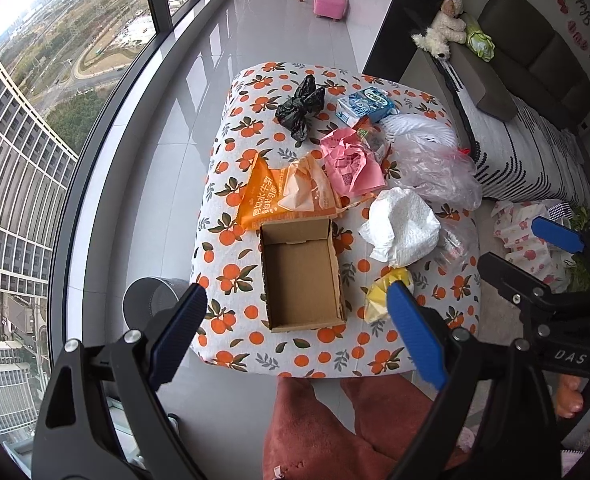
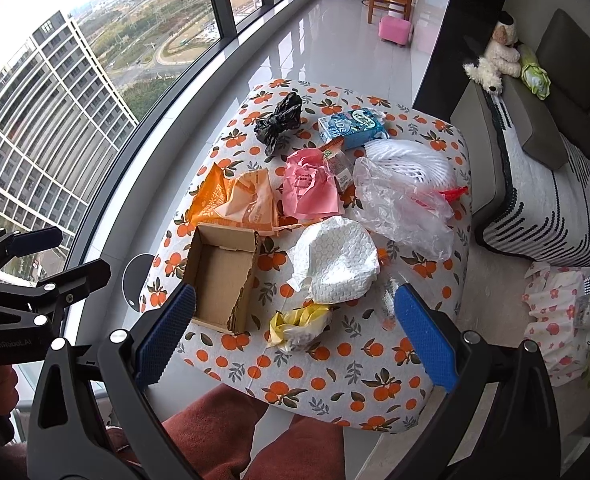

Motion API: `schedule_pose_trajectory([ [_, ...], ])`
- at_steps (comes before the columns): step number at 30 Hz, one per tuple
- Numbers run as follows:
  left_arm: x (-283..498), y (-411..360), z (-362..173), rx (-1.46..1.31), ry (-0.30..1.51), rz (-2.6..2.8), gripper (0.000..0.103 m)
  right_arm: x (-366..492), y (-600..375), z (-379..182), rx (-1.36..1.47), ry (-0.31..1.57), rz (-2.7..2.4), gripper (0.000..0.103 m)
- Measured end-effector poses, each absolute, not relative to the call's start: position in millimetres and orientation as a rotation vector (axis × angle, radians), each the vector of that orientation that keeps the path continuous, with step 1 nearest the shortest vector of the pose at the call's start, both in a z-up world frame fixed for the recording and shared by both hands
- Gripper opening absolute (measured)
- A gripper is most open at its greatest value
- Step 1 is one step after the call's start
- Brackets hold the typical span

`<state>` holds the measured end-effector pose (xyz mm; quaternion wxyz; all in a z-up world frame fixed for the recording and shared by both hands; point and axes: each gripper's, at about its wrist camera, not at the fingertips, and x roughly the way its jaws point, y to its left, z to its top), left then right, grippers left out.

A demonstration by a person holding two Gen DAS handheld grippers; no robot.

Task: Collect trash
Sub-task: 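Grasp the bubble-wrap bag with the right tool while the left tool grasps the cardboard box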

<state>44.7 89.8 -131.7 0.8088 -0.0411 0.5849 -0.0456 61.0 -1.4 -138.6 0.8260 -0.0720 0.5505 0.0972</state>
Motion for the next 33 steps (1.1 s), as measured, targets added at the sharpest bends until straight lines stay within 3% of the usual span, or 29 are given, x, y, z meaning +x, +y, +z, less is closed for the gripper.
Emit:
schedule_pose_trajectory([
  [11,66.8,112.0,-251.5,-0.097,1.356,-0.041,0.086,92.0,-1.4,-236.8,-0.214,1.19,0.131,0.096],
  [13,70.2,112.6,-274.8,-0.129,1.388,-0.042,0.073,100.5,-6.4,-256.0,-0.226,1.193,0.116,0.096],
  [21,79.4,96.6,-344.8,-0.11,1.464,0.017,0.051,125.7,-30.4,-323.0,-0.273,1.256,0.088,0.096],
  [24,77.1,92.9,-355.4,-0.104,1.467,0.037,0.043,126.1,-31.6,-327.2,-0.308,1.24,0.102,0.096],
  [27,74.4,88.0,-352.4,-0.121,1.458,0.027,0.026,125.6,-29.6,-327.7,-0.354,1.229,0.121,0.096],
  [33,74.2,84.1,-349.9,-0.102,1.458,0.072,0.026,131.4,-20.9,-338.7,-0.454,1.237,0.167,0.096],
])
